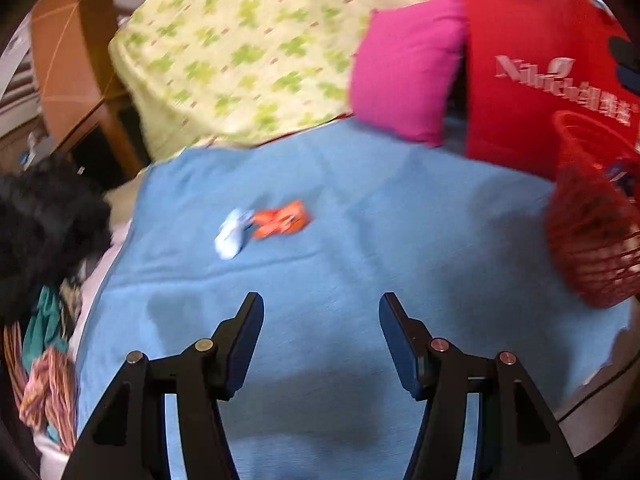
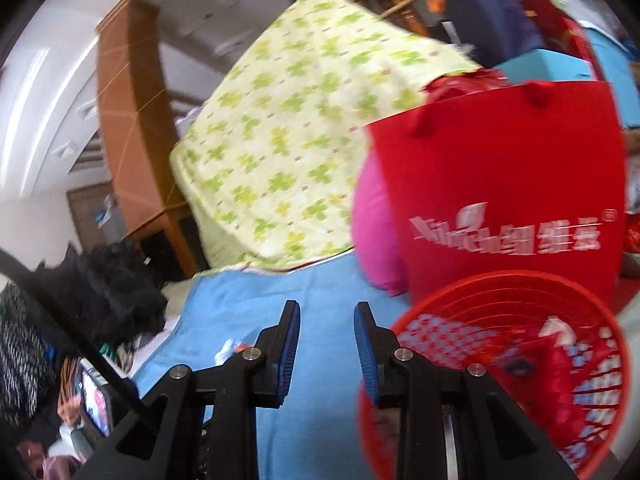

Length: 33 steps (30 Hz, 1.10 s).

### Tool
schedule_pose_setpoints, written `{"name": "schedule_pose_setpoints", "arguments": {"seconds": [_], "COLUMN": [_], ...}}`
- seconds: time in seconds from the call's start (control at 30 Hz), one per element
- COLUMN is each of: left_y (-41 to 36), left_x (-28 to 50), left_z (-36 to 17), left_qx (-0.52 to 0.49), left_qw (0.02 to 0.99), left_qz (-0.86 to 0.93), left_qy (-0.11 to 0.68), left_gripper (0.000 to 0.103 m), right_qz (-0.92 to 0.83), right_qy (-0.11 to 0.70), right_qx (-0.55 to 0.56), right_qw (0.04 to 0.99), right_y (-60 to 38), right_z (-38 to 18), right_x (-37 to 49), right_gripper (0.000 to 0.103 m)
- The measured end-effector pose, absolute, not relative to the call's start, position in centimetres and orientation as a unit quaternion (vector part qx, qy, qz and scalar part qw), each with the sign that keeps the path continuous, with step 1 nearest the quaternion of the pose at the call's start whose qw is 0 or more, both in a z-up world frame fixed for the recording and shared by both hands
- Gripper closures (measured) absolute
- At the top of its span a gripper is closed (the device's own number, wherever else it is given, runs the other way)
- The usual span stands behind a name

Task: Collect trash
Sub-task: 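Move both open tools back over the white and orange wrappers on the blanket, then grasp the orange wrapper with the right tool while the left grasps the white wrapper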

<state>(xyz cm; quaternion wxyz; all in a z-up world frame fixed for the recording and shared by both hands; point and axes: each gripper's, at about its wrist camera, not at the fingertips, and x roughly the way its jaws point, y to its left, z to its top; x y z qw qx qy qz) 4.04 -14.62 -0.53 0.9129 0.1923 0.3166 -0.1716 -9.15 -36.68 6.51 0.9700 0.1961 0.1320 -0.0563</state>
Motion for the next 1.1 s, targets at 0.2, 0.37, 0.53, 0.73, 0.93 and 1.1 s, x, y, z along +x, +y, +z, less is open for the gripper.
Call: {"name": "schedule_pose_setpoints", "arguments": {"seconds": [0.2,0.37,0.53,0.73,0.93,1.1], "left_y": [-10.4,-7.6,-5.9,-5.0,-3.3,-2.9], "left_x": [7.1,9.5,12.4,16.5,19.5,21.1], "left_z": [-1.7,-2.5,-3.1,-3.7,-4.6,-5.2], "left_qx": [0.161,0.139,0.104,0.09,0.061,0.056], "left_qw": [0.916,0.915,0.91,0.912,0.908,0.906], "left_qz": [-0.13,-0.11,-0.097,-0.06,-0.023,-0.013], "left_qy": [0.344,0.362,0.389,0.395,0.413,0.42], "left_gripper": [0.042,0.042,0.042,0.042,0.042,0.042], "right_qz": [-0.012,0.024,0.039,0.055,0.067,0.064], "right_qy": [0.176,0.221,0.263,0.32,0.365,0.39], "right_qx": [0.183,0.183,0.168,0.172,0.175,0.198], "right_qw": [0.967,0.958,0.949,0.93,0.912,0.897], "right_y": [-32.4,-29.3,-26.9,-25.9,-25.3,-25.7], "right_z": [5.1,3.5,1.6,-1.3,-4.3,-6.4], "right_x": [-5.0,-0.8,3.6,9.8,16.6,21.1], "right_gripper": [0.072,0.072,0.072,0.072,0.072,0.072]}}
